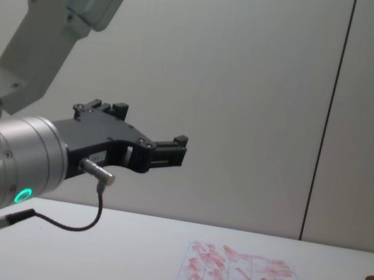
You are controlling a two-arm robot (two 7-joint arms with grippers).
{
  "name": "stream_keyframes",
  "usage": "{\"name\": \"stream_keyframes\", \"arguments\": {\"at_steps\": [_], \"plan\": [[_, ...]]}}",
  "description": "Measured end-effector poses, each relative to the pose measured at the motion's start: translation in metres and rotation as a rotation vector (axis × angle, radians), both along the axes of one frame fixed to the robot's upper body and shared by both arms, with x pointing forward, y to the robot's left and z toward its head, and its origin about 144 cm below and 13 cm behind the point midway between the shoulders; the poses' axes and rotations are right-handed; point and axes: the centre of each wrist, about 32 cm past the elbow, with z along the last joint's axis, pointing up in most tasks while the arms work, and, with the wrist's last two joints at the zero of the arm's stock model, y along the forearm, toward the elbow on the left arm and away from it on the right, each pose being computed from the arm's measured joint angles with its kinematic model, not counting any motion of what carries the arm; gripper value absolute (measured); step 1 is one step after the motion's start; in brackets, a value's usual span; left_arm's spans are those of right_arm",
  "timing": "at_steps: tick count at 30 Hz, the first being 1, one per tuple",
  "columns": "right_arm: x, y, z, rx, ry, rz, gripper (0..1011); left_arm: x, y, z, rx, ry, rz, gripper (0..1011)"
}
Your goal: Use the one hand to pick up the stamp and affix it onto the A4 paper.
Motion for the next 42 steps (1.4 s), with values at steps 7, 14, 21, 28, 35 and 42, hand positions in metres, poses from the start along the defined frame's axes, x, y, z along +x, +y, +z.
{"name": "stream_keyframes", "arguments": {"at_steps": [7, 14, 21, 28, 35, 42], "plan": [[-0.001, 0.0, 0.002, 0.001, -0.011, -0.002, 224, 0.0, 0.0, 0.0, 0.0, 0.0, 0.0, 993], [-0.005, 0.002, 0.016, -0.003, -0.07, 0.007, 224, 0.0, 0.0, 0.0, 0.0, 0.0, 0.0, 993], [-0.012, 0.009, 0.041, -0.007, -0.152, 0.031, 224, 0.0, 0.0, 0.0, 0.0, 0.0, 0.0, 993], [-0.023, 0.024, 0.066, -0.005, -0.206, 0.08, 224, 0.0, 0.0, 0.0, 0.0, 0.0, 0.0, 993], [-0.031, 0.042, 0.076, -0.002, -0.196, 0.129, 224, 0.0, 0.0, 0.0, 0.0, 0.0, 0.0, 993], [-0.035, 0.063, 0.075, -0.005, -0.158, 0.172, 224, 0.0, 0.0, 0.0, 0.0, 0.0, 0.0, 993]]}}
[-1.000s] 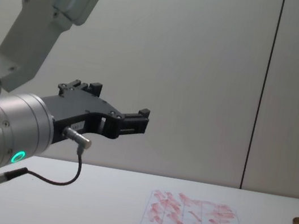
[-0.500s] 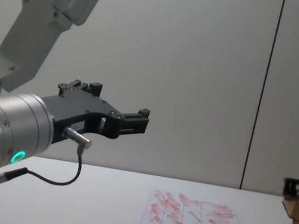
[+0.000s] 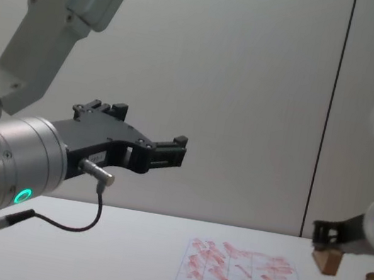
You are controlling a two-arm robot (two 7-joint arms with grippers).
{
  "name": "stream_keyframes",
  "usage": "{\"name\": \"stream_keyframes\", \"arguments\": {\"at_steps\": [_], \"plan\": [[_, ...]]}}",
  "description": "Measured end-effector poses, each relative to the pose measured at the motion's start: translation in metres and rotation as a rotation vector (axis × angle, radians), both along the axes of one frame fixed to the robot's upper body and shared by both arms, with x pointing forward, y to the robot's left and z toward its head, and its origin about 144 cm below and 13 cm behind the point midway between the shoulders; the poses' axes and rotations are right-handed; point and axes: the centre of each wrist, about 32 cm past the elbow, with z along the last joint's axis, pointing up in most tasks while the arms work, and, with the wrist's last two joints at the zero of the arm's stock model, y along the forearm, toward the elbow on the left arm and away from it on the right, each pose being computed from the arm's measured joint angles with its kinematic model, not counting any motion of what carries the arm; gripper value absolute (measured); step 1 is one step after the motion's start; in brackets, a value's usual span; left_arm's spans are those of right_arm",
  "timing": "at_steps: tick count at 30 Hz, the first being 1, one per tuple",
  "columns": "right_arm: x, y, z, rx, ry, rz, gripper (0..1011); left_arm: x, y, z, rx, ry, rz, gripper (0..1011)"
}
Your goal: Use the one hand to pick up the stamp and affix it onto the A4 paper.
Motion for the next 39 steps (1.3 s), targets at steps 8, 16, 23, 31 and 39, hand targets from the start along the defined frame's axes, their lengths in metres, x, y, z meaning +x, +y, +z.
{"name": "stream_keyframes", "arguments": {"at_steps": [8, 16, 23, 31, 39], "plan": [[0.003, 0.023, -0.013, -0.025, 0.073, 0.032, 225, 0.0, 0.0, 0.0, 0.0, 0.0, 0.0, 993], [0.014, 0.04, -0.028, -0.049, 0.14, 0.045, 224, 0.0, 0.0, 0.0, 0.0, 0.0, 0.0, 993], [0.024, 0.048, -0.039, -0.056, 0.175, 0.045, 224, 0.0, 0.0, 0.0, 0.0, 0.0, 0.0, 993], [0.039, 0.057, -0.05, -0.057, 0.219, 0.054, 224, 0.0, 0.0, 0.0, 0.0, 0.0, 0.0, 993], [0.049, 0.064, -0.056, -0.059, 0.241, 0.069, 225, 0.0, 0.0, 0.0, 0.0, 0.0, 0.0, 993]]}}
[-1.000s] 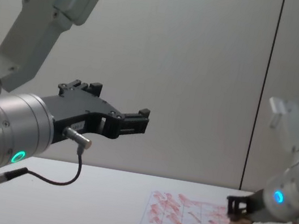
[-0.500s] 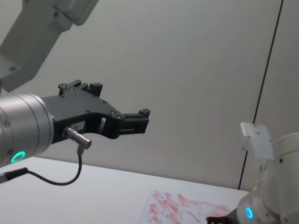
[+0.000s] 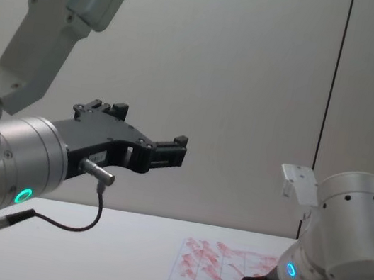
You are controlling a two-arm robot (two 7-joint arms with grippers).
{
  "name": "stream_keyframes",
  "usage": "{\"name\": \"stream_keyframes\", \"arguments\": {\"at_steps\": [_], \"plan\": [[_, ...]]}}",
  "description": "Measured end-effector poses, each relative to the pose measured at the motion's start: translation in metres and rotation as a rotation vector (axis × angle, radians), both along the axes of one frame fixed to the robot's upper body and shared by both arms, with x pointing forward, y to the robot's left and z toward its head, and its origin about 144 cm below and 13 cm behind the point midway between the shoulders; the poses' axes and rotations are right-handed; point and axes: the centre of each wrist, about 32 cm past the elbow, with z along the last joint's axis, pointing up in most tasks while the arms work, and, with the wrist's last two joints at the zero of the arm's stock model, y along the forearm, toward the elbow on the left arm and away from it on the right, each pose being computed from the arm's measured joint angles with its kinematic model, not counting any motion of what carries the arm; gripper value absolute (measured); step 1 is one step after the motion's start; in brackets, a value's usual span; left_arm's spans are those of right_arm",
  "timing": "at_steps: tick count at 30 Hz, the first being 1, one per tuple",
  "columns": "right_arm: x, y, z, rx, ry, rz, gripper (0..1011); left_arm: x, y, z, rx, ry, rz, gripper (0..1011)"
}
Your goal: Use the one hand to pick up the stamp and affix it onto the A4 paper.
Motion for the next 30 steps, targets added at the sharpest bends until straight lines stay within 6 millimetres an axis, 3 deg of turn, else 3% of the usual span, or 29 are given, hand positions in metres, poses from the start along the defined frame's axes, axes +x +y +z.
{"name": "stream_keyframes", "arguments": {"at_steps": [30], "plan": [[0.012, -0.004, -0.013, 0.005, 0.046, -0.024, 224, 0.0, 0.0, 0.0, 0.0, 0.0, 0.0, 993]]}}
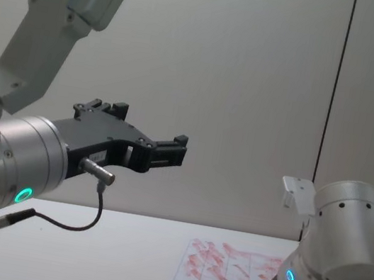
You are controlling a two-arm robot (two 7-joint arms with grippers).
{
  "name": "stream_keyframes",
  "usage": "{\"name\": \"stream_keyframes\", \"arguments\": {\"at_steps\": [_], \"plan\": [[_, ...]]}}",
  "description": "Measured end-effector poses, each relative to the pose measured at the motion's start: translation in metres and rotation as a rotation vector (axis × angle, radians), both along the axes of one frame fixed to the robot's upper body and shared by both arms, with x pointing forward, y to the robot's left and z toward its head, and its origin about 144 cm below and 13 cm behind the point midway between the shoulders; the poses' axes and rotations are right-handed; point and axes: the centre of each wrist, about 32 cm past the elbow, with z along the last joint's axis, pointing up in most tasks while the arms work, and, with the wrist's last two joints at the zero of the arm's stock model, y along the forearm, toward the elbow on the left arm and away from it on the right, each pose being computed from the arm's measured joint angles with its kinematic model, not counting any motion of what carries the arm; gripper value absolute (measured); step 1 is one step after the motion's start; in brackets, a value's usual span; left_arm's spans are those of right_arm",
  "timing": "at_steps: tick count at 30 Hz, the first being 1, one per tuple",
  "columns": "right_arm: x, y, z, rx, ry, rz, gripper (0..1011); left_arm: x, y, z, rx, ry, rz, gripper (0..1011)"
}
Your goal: Use the one hand to pick up the stamp and affix it onto the A4 paper.
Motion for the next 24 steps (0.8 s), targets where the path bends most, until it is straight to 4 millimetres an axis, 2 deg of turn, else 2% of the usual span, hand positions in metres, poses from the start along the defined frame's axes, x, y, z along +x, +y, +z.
{"name": "stream_keyframes", "arguments": {"at_steps": [14, 24], "plan": [[-0.002, -0.005, 0.01, 0.029, -0.051, -0.006, 225, 0.0, 0.0, 0.0, 0.0, 0.0, 0.0, 993], [-0.01, -0.007, 0.045, 0.074, -0.157, -0.003, 225, 0.0, 0.0, 0.0, 0.0, 0.0, 0.0, 993]]}}
